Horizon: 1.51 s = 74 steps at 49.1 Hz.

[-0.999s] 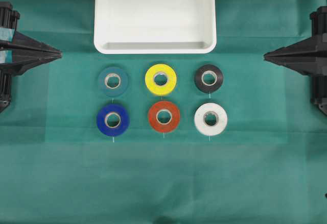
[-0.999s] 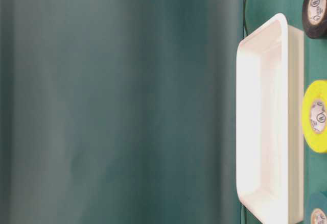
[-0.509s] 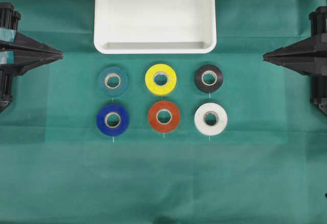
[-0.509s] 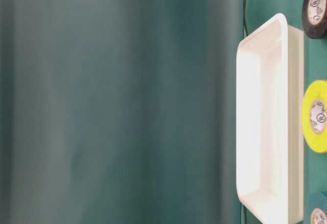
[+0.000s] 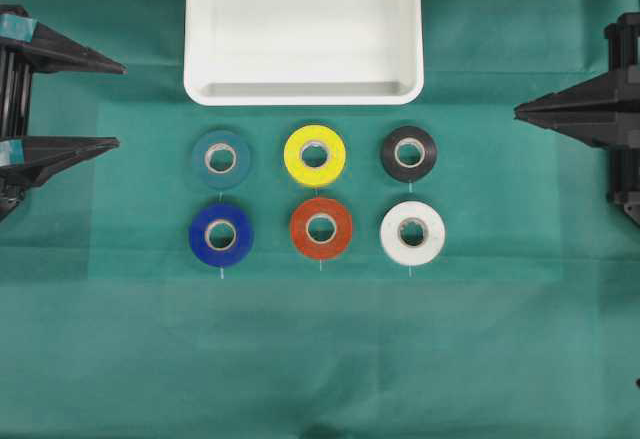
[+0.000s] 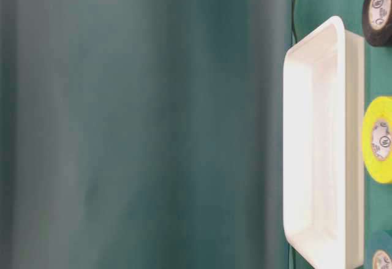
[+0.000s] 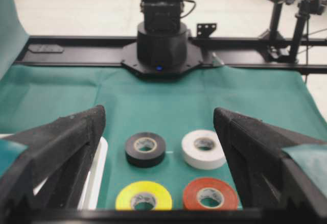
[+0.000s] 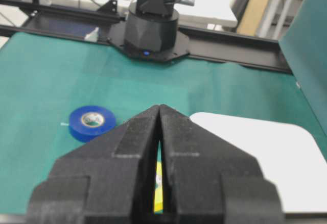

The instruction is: Place the tape from the fixed location into the white case.

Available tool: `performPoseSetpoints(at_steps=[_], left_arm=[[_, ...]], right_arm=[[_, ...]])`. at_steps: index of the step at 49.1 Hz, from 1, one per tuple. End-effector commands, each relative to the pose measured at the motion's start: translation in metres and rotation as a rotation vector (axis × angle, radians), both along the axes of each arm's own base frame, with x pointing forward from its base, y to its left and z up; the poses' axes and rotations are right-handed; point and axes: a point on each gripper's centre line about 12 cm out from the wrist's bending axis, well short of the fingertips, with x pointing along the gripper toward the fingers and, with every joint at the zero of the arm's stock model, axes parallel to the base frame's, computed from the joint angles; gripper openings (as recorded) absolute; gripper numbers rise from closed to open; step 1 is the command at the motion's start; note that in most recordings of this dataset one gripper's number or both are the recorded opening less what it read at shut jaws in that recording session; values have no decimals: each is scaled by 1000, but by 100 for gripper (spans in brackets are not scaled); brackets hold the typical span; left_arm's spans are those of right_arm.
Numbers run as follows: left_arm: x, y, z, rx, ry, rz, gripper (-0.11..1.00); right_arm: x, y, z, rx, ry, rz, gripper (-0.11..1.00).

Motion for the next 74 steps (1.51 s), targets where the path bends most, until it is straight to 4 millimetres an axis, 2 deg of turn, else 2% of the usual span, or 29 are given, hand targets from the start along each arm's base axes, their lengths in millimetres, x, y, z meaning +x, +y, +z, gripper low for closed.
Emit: performPoseSetpoints(at_steps=[1,15,42,61,67,74], left_arm=[[2,0,8,-3,-20,2,98],[3,-1,8,-11,-18,-6,98],[-1,-38,9,-11,-21,-189,98],[-1,-39,11,-14,-33,-192,98],[3,-39,12,-13,-42,-187,98],[19,-39,11,-9,-16,-178,98]], right_arm=[[2,0,8,1,-18,-2,0],[3,0,8,1,-17,-2,0],[2,0,9,1,-21,0,0],[2,0,9,1,-20,0,0],[2,0,9,1,-20,0,0],[2,0,9,1,-20,0,0]])
